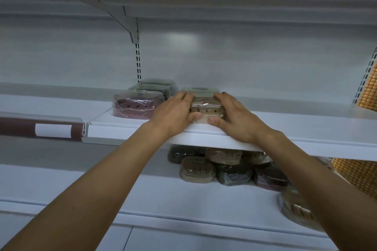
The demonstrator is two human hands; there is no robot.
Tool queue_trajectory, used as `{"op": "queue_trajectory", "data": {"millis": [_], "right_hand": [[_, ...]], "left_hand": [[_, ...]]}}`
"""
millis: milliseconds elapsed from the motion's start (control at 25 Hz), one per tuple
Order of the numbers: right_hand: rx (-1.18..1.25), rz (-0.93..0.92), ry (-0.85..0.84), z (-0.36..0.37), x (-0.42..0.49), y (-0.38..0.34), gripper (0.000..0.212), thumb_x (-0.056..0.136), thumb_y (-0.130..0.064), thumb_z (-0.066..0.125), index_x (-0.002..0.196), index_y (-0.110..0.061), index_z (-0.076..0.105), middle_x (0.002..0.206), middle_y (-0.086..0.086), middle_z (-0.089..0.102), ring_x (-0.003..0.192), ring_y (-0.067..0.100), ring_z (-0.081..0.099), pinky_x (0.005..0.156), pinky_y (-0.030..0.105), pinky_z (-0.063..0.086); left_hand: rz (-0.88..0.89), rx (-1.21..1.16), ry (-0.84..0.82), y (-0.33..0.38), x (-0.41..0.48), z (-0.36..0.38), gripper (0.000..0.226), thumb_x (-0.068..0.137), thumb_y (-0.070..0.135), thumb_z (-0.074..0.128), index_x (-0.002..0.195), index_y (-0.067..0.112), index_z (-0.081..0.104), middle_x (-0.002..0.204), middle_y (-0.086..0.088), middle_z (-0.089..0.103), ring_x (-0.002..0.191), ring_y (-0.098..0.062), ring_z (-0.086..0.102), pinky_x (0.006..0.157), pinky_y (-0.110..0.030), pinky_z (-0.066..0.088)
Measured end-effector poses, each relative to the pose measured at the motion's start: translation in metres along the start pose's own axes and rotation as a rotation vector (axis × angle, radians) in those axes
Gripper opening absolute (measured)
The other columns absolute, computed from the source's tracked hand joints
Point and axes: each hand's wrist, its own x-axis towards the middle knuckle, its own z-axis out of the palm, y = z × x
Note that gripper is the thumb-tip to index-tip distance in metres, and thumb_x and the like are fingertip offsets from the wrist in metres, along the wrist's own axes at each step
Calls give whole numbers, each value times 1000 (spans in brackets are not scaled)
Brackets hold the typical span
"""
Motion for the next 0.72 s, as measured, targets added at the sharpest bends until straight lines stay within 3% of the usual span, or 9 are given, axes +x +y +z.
{"op": "queue_trajectory", "data": {"millis": [160,280,400,560,720], "right_hand": [[29,66,-14,10,24,12,84,94,-59,46,155,-32,-4,163,-4,7,149,18,14,118,46,24],[69,81,-16,15,35,15,84,95,-54,49,155,-34,-8,165,-2,4,150,19,11,120,44,20],[71,102,15,15,34,14,88,94,-56,50,156,-33,-7,165,1,7,150,21,13,120,41,19],[-24,28,179,10,18,2,82,95,-54,48,157,-21,6,163,3,16,148,20,17,117,36,22],[-77,2,141,8,-10,-6,72,100,-52,38,158,-21,7,165,-3,10,150,11,10,116,25,13]], "left_hand": [[-89,-206,35,0,15,23,67,100,34,55,155,18,22,163,-6,15,147,-26,23,114,-35,24],[-128,-273,77,-4,18,31,67,100,24,56,157,23,21,165,-8,9,150,-27,17,118,-35,20],[-92,-269,235,-7,11,35,63,97,19,59,153,23,33,161,-10,22,148,-26,22,118,-38,25],[-3,-190,379,-1,-3,36,47,97,27,56,142,15,50,148,-9,43,137,-25,38,112,-42,36],[-37,-167,403,4,-31,42,46,100,32,47,144,18,46,152,-7,39,140,-24,35,105,-44,42]]}}
